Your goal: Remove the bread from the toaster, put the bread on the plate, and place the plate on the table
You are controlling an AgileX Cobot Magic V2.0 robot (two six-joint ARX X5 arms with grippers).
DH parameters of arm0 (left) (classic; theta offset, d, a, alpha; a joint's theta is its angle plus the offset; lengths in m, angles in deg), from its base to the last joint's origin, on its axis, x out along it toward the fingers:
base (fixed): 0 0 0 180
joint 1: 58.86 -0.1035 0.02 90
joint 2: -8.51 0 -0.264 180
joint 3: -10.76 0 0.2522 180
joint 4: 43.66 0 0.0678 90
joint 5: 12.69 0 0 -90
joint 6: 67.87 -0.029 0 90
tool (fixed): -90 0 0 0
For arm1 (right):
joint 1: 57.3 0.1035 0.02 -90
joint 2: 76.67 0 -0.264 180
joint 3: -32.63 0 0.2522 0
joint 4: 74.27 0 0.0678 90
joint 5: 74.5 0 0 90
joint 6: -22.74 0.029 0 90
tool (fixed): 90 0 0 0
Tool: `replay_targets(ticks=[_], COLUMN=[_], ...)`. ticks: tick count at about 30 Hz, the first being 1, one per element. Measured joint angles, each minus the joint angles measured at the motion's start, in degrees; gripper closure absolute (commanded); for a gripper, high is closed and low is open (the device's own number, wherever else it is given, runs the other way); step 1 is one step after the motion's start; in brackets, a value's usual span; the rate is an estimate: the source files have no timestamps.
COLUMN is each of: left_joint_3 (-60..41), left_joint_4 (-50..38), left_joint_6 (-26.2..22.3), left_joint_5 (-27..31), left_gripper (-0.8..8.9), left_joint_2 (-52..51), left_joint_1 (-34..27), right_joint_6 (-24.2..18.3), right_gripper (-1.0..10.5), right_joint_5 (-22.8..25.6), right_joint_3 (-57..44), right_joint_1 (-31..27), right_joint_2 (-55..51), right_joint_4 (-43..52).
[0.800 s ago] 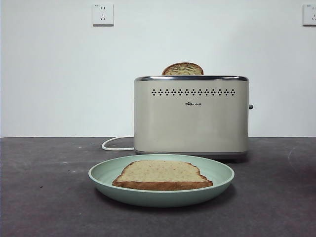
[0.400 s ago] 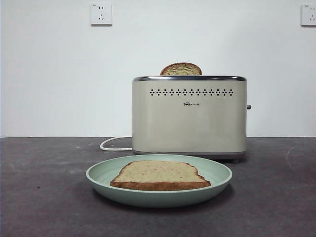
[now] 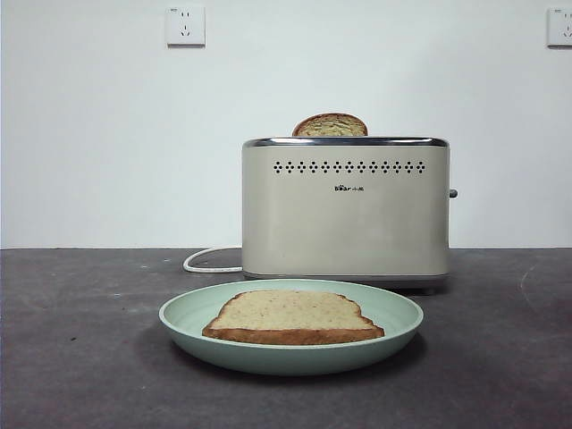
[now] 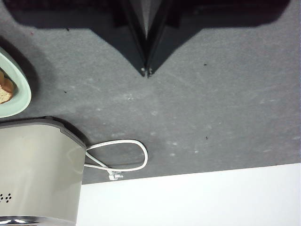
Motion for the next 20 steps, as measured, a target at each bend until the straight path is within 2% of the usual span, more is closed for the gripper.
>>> replay_targets(ticks=[3,9,20], left_joint_3=[0.0,0.0,0.0], left_joint_4=[0.0,0.0,0.0], left_joint_6=[0.0,0.0,0.0], left_joint_5=[0.0,0.0,-0.1], left_gripper=[8.17,8.17,8.17], left_joint_2=[0.0,0.0,0.0], left_joint_1=[0.0,0.0,0.0], right_joint_6=[0.0,0.0,-0.3], right_gripper=[9.5,9.5,9.5], right_joint_5=[0.0,0.2,1.7], right_joint_3=[-7.7,-15.5,-16.6], right_joint_1=[0.0,0.0,0.0], right_joint_2=[-3.3,-8.0,-11.6], right_joint_4=[3.8,4.5,0.7])
